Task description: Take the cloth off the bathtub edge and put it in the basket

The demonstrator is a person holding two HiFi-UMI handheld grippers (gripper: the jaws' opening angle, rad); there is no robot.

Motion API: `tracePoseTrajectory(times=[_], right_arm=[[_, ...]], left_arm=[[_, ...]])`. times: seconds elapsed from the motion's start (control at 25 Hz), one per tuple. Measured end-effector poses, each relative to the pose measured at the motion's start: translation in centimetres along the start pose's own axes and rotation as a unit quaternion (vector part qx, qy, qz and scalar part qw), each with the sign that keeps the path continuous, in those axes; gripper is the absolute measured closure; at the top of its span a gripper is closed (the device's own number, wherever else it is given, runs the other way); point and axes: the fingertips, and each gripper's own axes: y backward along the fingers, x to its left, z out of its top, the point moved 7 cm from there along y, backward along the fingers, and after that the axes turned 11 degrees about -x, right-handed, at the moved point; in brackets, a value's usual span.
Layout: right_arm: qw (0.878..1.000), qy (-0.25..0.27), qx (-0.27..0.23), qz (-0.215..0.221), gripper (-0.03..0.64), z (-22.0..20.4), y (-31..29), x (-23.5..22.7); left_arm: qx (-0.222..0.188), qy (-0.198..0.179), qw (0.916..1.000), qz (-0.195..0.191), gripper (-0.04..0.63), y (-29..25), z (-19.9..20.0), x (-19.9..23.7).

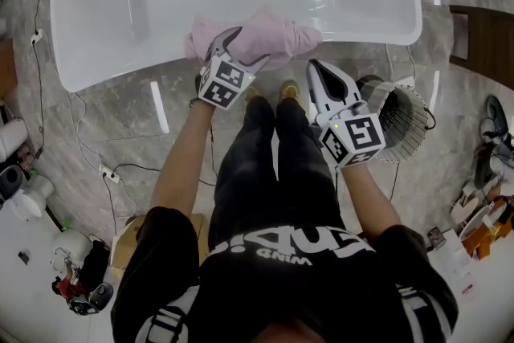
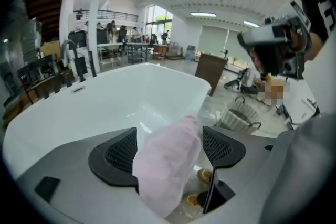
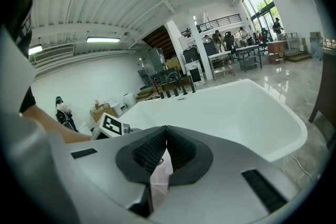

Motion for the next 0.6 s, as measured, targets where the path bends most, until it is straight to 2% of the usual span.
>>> tracePoseTrajectory(times=[0.12, 0.24, 0.4, 0.6], right_arm=[[1.0, -0.003, 0.004, -0.003, 0.603, -0.6, 0.2, -0.1], [1.0, -0.002, 0.007, -0.006, 0.603, -0.9, 0.4, -0.2], [1.0, 0.0, 0.013, -0.013, 0.603, -1.5, 0.9, -0.3], [0.999, -0.005, 0.019, -0.025, 0.603, -2.3, 1.3, -1.4]], left_arm=[[0.063, -0.065, 0.9947, -0.048, 0.213, -3.5, -2.4, 0.3], [0.122, -0.118, 0.9816, -0.087, 0.213, -6.4, -4.5, 0.5], [0.184, -0.146, 0.9657, -0.11, 0.212, -8.9, -7.9, 0.7], [0.215, -0.174, 0.955, -0.105, 0.212, -10.7, -9.6, 0.2]])
